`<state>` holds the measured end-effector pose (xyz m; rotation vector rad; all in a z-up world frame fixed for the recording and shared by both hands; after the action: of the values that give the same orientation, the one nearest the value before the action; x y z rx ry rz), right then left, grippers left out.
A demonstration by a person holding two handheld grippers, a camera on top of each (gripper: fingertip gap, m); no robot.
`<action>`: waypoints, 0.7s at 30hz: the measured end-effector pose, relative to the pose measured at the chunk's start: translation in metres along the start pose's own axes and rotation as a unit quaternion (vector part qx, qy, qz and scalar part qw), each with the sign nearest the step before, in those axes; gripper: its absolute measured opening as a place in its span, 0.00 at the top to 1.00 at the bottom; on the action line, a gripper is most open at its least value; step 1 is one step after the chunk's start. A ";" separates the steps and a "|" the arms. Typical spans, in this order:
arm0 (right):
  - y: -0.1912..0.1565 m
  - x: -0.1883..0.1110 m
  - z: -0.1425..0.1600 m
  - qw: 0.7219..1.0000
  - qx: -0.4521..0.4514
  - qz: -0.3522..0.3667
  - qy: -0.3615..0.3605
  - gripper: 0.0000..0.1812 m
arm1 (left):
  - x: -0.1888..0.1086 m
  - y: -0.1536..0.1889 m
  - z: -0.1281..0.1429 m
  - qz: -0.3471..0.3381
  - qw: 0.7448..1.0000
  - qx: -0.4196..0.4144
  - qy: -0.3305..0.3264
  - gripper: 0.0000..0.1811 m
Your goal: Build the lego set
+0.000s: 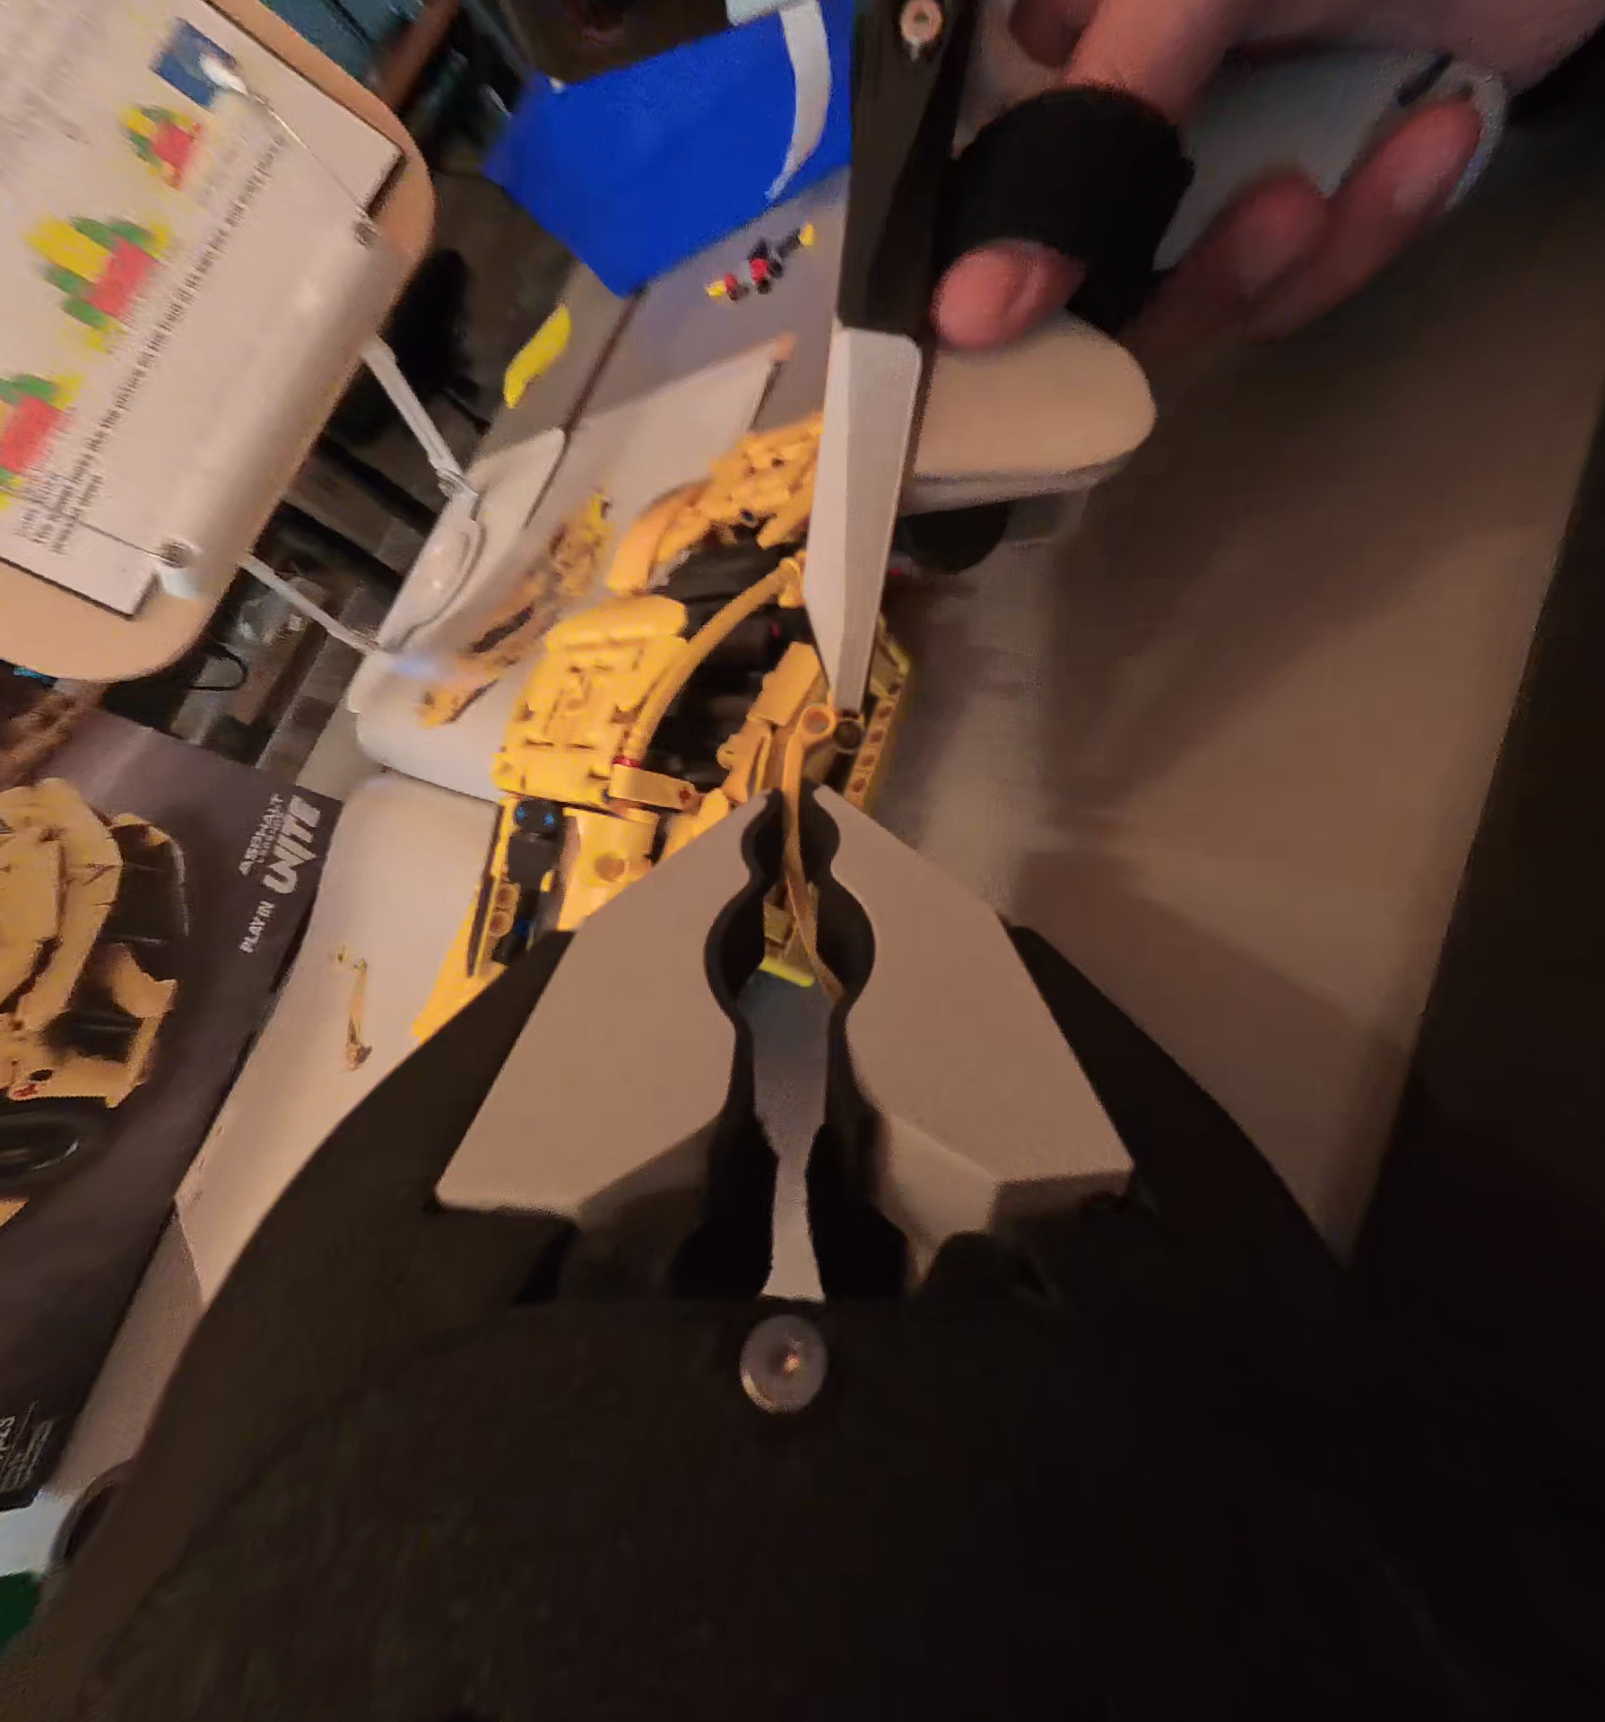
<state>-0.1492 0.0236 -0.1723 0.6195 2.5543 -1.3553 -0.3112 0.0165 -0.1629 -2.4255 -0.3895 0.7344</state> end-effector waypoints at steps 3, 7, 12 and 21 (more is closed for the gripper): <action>-0.006 -0.002 -0.004 0.999 -0.030 -0.004 0.021 0.97 | -0.007 -0.003 -0.004 -0.020 0.999 -0.016 0.036 0.99; -0.013 -0.008 -0.010 0.997 -0.043 -0.021 0.058 0.97 | -0.017 -0.005 -0.010 -0.038 0.996 -0.020 0.084 0.99; -0.018 -0.007 -0.010 0.996 -0.048 -0.046 0.058 0.97 | -0.015 -0.001 -0.010 -0.047 0.996 0.007 0.070 0.99; -0.019 -0.007 -0.010 0.996 -0.064 -0.018 0.059 0.97 | -0.017 -0.004 -0.009 -0.060 0.996 0.003 0.071 0.99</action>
<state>-0.1511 0.0203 -0.1501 0.6503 2.7328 -1.1859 -0.3204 0.0091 -0.1474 -2.4080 -0.4708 0.5059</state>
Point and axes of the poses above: each gripper's, where its closed fingertips meet, x out along the fingers, z out of its underside, y = z × x across the jaws, the point moved 9 cm from there along -x, back along the fingers, and after that the axes turned 2 degrees about x, right-handed, at the moved point
